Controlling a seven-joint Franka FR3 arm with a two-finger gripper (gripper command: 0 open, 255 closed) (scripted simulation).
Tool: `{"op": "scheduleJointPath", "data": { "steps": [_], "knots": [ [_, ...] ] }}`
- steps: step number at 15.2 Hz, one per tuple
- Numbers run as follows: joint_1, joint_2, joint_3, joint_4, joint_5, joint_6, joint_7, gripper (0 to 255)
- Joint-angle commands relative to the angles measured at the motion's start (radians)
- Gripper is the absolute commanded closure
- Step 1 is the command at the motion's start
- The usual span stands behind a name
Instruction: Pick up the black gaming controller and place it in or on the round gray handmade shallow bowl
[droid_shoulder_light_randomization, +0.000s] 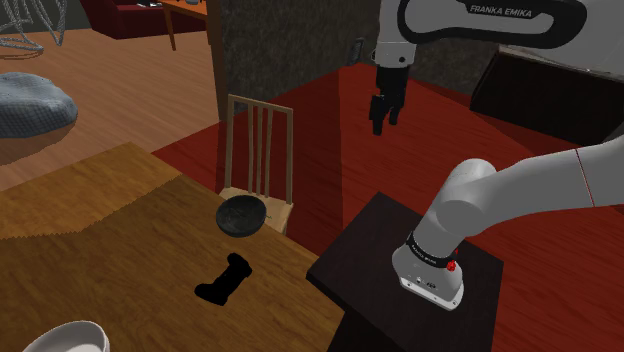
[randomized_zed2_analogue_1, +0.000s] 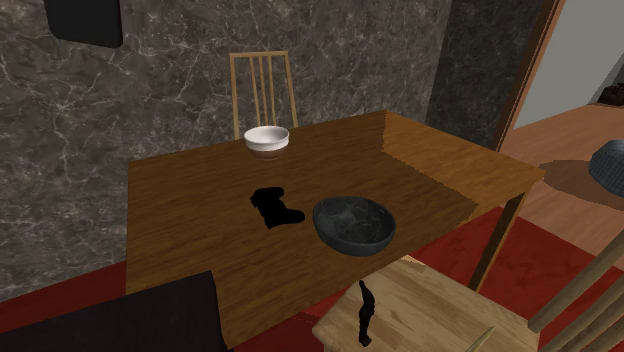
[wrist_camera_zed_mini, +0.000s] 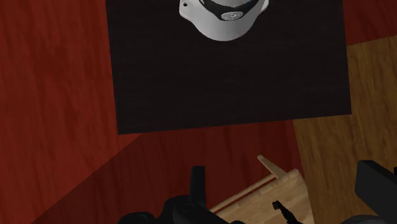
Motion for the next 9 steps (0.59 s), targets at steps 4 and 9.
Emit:
{"op": "scheduleJointPath", "data": {
  "steps": [4,9],
  "knots": [
    [0.021,0.025,0.052,-0.050,0.043,0.080,0.063,0],
    [0.059,0.101,0.140,-0.105,0.108,0.222,0.165,0]
  ]
}}
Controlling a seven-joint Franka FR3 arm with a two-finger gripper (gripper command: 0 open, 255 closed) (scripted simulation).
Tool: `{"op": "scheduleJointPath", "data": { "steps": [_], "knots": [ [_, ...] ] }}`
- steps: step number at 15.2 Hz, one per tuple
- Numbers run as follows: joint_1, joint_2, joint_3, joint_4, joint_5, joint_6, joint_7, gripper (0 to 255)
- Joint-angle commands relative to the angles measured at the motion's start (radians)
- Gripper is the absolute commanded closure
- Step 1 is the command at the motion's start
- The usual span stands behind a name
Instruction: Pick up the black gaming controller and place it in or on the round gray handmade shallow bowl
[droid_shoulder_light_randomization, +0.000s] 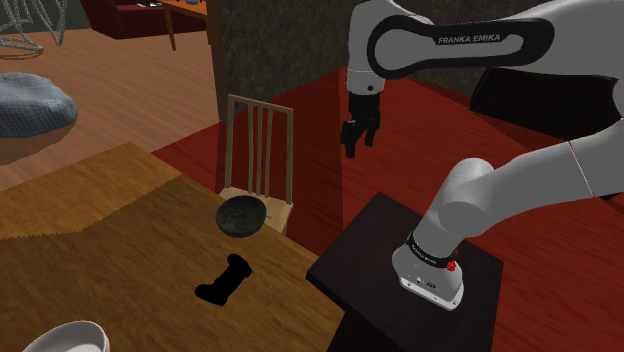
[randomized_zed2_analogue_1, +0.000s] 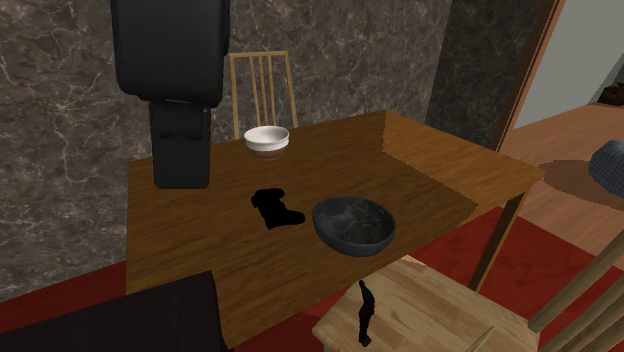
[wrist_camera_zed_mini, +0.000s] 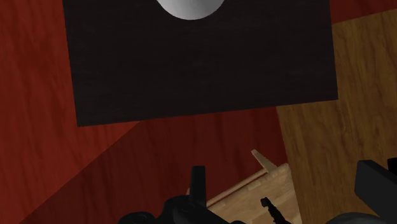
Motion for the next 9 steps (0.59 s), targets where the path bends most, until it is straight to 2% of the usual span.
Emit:
{"op": "scheduleJointPath", "data": {
  "steps": [1,9],
  "knots": [
    [0.016,0.040,0.037,-0.013,0.027,0.059,0.043,0],
    [0.065,0.260,0.175,-0.014,0.091,0.300,0.201,0]
  ]
}}
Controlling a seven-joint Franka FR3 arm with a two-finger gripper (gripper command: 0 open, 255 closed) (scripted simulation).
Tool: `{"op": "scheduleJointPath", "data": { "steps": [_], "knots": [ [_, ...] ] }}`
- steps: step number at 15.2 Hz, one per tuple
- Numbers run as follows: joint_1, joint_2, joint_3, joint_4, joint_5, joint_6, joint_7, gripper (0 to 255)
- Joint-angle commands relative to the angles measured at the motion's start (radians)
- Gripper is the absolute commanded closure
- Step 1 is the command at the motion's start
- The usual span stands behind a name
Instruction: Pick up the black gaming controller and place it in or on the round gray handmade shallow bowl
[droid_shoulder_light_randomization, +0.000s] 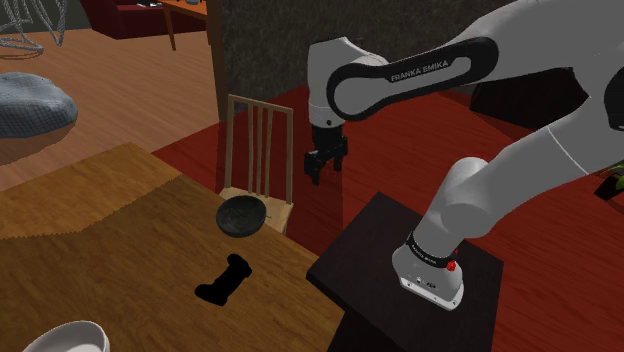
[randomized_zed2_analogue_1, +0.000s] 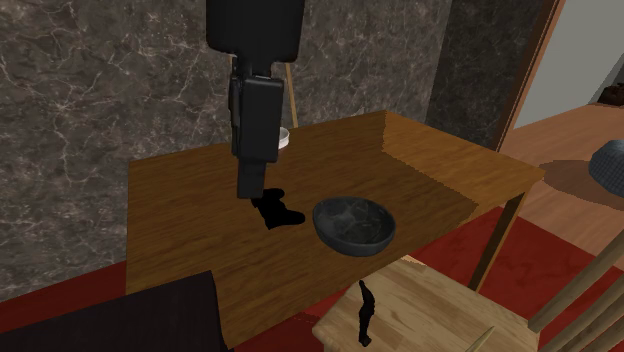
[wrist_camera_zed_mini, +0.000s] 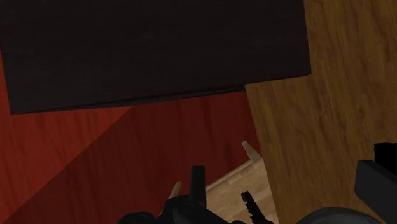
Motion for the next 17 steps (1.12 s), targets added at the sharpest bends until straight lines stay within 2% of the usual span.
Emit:
{"op": "scheduleJointPath", "data": {
  "steps": [1,8,12,17],
  "knots": [
    [0.013,0.068,0.038,0.009,0.012,0.065,0.048,0],
    [0.033,0.331,0.140,0.097,-0.022,0.250,0.209,0],
    [0.048,0.496,0.176,0.178,-0.088,0.331,0.319,0],
    [0.096,0.707,0.181,0.310,-0.197,0.397,0.459,0]
  ]
}}
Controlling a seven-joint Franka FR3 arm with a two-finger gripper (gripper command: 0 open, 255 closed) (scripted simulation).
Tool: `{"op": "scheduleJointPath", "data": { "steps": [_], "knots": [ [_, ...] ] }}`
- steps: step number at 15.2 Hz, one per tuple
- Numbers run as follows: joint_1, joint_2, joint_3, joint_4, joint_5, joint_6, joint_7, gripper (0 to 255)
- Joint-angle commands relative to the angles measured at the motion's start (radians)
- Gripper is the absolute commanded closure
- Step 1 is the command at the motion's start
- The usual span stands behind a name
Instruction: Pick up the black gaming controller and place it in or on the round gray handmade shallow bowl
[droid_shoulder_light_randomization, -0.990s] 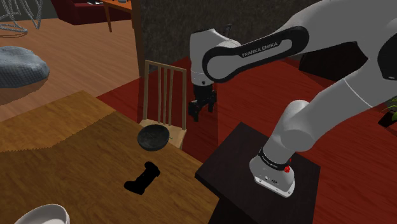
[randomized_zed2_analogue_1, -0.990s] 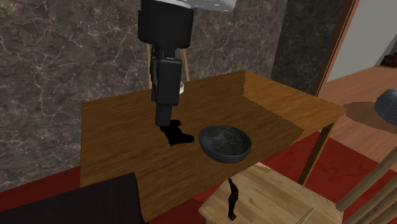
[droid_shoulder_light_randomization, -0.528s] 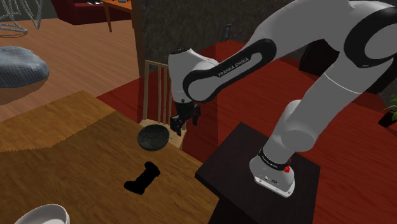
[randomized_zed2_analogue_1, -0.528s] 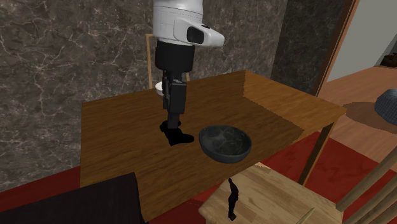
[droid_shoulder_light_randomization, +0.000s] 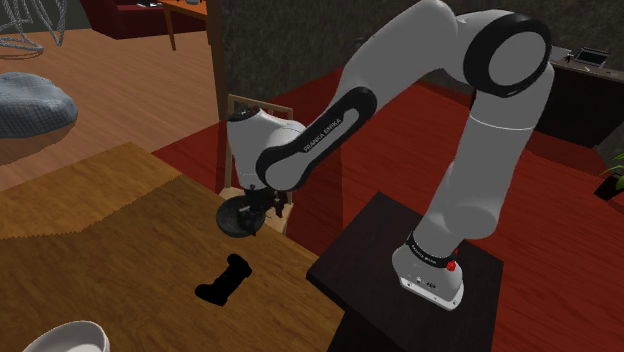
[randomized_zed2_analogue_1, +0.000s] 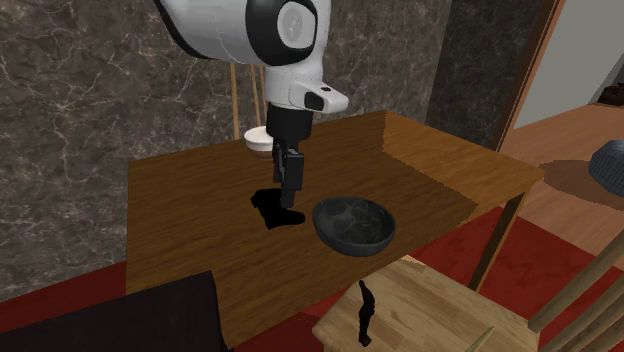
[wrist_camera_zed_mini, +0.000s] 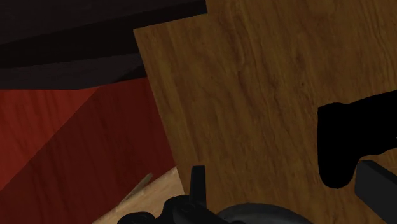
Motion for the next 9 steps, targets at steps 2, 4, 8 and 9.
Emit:
{"op": "scheduleJointPath", "data": {
  "steps": [2,4,8,9],
  "knots": [
    [0.042,0.134,-0.010,0.098,-0.069,0.028,0.086,0],
    [0.073,0.216,-0.024,0.165,-0.107,0.036,0.131,0],
    [0.141,0.375,-0.058,0.317,-0.164,0.037,0.201,0],
    [0.158,0.414,-0.066,0.359,-0.175,0.034,0.215,0]
  ]
}}
